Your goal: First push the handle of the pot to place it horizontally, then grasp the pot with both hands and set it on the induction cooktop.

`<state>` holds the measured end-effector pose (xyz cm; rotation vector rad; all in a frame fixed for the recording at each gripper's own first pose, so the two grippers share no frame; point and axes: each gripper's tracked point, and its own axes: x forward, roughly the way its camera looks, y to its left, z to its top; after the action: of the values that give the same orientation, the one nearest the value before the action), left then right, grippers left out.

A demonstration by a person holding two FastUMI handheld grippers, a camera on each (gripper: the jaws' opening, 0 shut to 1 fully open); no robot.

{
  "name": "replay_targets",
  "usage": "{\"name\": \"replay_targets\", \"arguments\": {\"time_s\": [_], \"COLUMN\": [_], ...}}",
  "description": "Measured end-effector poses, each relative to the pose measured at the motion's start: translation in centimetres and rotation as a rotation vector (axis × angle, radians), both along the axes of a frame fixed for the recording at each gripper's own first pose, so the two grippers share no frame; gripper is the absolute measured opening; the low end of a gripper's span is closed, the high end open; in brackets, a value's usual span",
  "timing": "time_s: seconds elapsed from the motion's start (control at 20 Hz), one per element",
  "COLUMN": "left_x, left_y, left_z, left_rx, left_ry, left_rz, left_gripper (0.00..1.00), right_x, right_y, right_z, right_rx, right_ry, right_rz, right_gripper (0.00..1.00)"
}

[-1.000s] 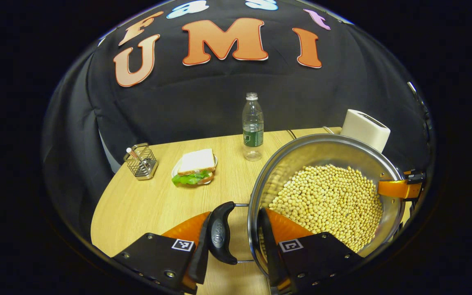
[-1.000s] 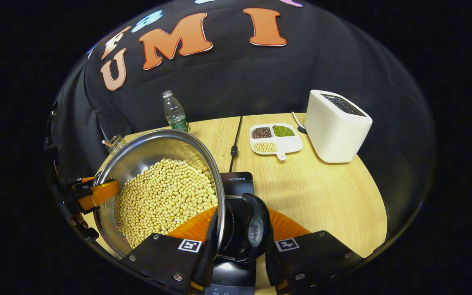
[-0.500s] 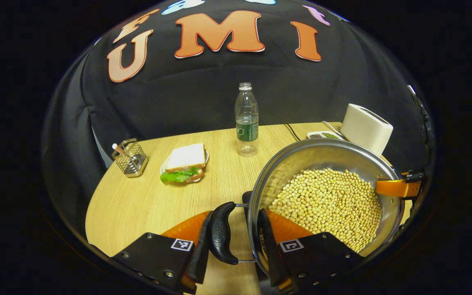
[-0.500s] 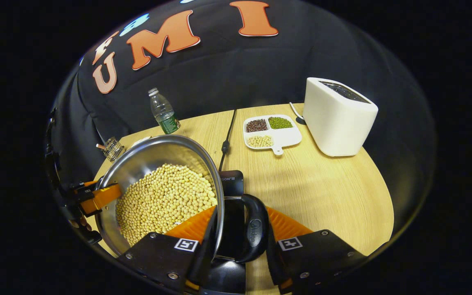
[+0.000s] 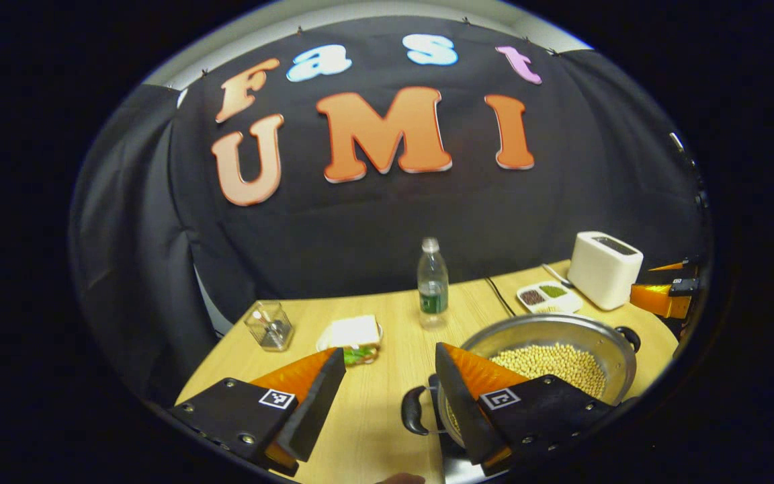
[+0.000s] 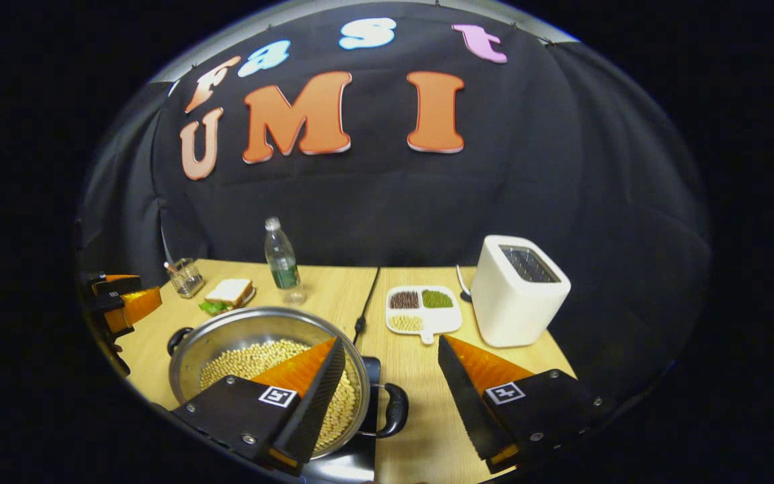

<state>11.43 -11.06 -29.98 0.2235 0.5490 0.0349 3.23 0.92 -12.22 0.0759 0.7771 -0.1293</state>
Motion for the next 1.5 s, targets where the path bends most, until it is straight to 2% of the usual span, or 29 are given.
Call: {"name": "replay_targets", "arguments": {"time_s": [0.15, 0.3, 0.35, 0.4, 0.5, 0.55, 0.6, 0.7, 0.75, 0.95, 1.2, 1.3, 1.5], "left_x": [-0.2, -1.5, -1.7, -2.3, -3.3, -4.1, -4.8, -6.5, -7.0, -9.5, -10.4, -10.4, -10.8], "left_y": [0.0, 1.2, 1.9, 2.6, 3.3, 3.5, 3.7, 4.2, 4.4, 4.6, 5.3, 6.4, 8.0], "left_z": [8.3, 16.7, 19.1, 21.5, 25.2, 26.7, 28.1, 30.6, 31.8, 35.2, 34.5, 34.8, 35.0], "left_rx": [-0.053, -0.076, -0.074, -0.07, -0.066, -0.065, -0.065, -0.056, -0.05, -0.017, 0.026, 0.038, 0.051], "left_ry": [-0.157, -0.3, -0.351, -0.398, -0.483, -0.516, -0.544, -0.593, -0.619, -0.695, -0.654, -0.652, -0.662], "left_rz": [0.002, 0.025, 0.038, 0.049, 0.068, 0.07, 0.074, 0.081, 0.086, 0.08, 0.084, 0.105, 0.148], "left_gripper": [0.84, 0.84, 0.84, 0.85, 0.84, 0.84, 0.84, 0.84, 0.84, 0.84, 0.83, 0.83, 0.83], "right_x": [1.4, 2.2, 2.3, 2.3, 2.3, 2.2, 2.1, 1.9, 1.8, 0.8, 0.5, 0.2, -0.2], "right_y": [0.4, 1.0, 1.1, 1.1, 0.6, 0.7, 1.1, 1.7, 1.8, 2.0, 4.7, 4.6, 5.8], "right_z": [7.8, 15.1, 17.6, 19.7, 23.9, 25.9, 26.9, 30.2, 31.5, 34.5, 36.6, 37.1, 38.2], "right_rx": [-0.043, -0.054, -0.055, -0.061, -0.085, -0.091, -0.089, -0.075, -0.074, -0.094, -0.084, -0.099, -0.141], "right_ry": [-0.182, -0.349, -0.398, -0.442, -0.519, -0.557, -0.587, -0.644, -0.669, -0.726, -0.795, -0.81, -0.835], "right_rz": [0.034, 0.071, 0.081, 0.087, 0.093, 0.097, 0.105, 0.118, 0.127, 0.13, 0.176, 0.191, 0.213], "right_gripper": [0.93, 0.93, 0.89, 0.93, 0.93, 0.98, 0.93, 0.97, 0.93, 0.94, 0.94, 0.97, 0.95]}}
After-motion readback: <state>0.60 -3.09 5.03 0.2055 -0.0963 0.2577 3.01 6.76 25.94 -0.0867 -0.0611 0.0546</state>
